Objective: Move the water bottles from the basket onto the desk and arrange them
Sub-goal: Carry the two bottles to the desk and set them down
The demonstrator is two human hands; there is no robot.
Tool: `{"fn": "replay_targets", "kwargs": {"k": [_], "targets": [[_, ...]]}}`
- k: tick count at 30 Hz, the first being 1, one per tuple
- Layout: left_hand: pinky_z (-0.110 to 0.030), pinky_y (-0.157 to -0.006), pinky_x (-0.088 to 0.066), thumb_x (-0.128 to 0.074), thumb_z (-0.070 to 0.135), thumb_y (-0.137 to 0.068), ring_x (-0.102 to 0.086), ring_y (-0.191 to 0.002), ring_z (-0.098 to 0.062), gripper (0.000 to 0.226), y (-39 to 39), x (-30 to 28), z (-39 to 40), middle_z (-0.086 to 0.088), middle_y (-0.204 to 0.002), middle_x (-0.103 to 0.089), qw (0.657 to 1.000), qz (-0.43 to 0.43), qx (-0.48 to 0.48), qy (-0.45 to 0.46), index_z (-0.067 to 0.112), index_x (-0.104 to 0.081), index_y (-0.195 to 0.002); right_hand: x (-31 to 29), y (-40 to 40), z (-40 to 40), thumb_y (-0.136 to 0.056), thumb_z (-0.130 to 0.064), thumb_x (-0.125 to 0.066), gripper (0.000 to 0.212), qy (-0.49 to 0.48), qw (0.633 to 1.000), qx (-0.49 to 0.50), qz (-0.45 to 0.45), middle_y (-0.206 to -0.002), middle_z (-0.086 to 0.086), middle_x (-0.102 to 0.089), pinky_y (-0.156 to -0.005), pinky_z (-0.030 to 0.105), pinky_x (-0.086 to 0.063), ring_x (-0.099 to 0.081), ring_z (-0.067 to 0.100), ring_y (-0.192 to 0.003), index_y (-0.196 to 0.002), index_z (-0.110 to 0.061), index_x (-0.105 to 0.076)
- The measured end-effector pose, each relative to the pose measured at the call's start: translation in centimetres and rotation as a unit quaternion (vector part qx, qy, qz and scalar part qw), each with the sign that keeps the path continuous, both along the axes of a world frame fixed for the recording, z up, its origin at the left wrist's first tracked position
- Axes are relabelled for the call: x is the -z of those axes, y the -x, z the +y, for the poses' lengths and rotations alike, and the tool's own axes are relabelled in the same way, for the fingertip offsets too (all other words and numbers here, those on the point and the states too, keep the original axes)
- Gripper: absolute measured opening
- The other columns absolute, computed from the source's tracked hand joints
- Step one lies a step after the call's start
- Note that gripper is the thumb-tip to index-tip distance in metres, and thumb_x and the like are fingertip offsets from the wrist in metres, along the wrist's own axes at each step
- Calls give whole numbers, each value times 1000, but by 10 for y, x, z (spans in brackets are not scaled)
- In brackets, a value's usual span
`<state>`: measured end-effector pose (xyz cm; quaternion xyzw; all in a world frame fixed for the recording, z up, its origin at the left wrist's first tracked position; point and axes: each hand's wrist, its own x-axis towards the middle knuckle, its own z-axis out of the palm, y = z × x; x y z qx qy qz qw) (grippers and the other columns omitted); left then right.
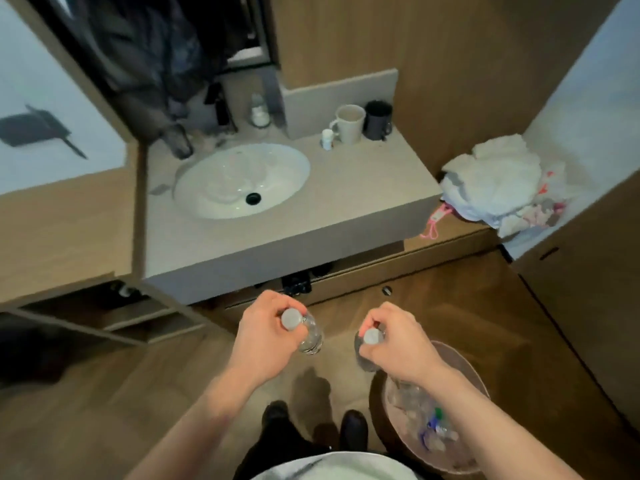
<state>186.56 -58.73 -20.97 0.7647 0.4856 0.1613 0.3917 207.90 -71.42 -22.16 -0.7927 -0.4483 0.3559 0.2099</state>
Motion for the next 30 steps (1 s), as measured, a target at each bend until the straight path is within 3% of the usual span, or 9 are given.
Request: {"fn": "replay_targets", "kwargs": {"k": [5, 12, 16, 21, 30], "targets": [[-31, -83, -56, -81, 9, -74, -65, -90, -3, 30, 92, -48, 16, 18, -93, -68, 989, -64, -132, -23, 37, -72, -81, -46, 74, 83, -74, -25, -83, 13, -30, 988, -150, -26, -97, -17, -61, -77, 27, -56, -61, 9, -92, -77, -29, -70], [-21, -63, -56, -82, 11, -80, -67, -67, -6, 24, 272, -111, 21, 13, -87, -74, 943, -135, -298, -65, 31, -77, -92, -102, 239, 181, -73, -25, -78, 8, -74, 952, -296, -20, -92, -12, -66, -69, 24, -44, -59, 7, -83, -76, -29, -71], [-8, -58, -42, -83, 12, -76, -58, -59, 1, 22, 371, -135, 27, 14, -76, -69, 926, -93, -344, -122, 30, -78, -87, -123, 341, 215, -77, -21, -78, 10, -101, 938, -332, 9, -92, -13, -68, -66, 22, -44, -61, 5, -86, -76, -29, -72], [-9, -59, -42, -83, 14, -74, -61, -65, 0, 21, 478, -157, 24, 12, -78, -70, 891, -55, -423, -158, 31, -76, -83, -149, 455, 251, -76, -27, -79, 9, -126, 918, -371, 59, -101, -12, -67, -70, 31, -54, -64, 10, -94, -82, -30, -74], [-11, -56, -45, -85, 20, -75, -61, -68, -1, 17, 631, -176, 43, 13, -80, -71, 816, -24, -551, -175, 34, -75, -80, -181, 624, 322, -71, -26, -80, 7, -144, 857, -488, 75, -89, -10, -72, -58, 27, -47, -63, 9, -75, -76, -29, -75]]}}
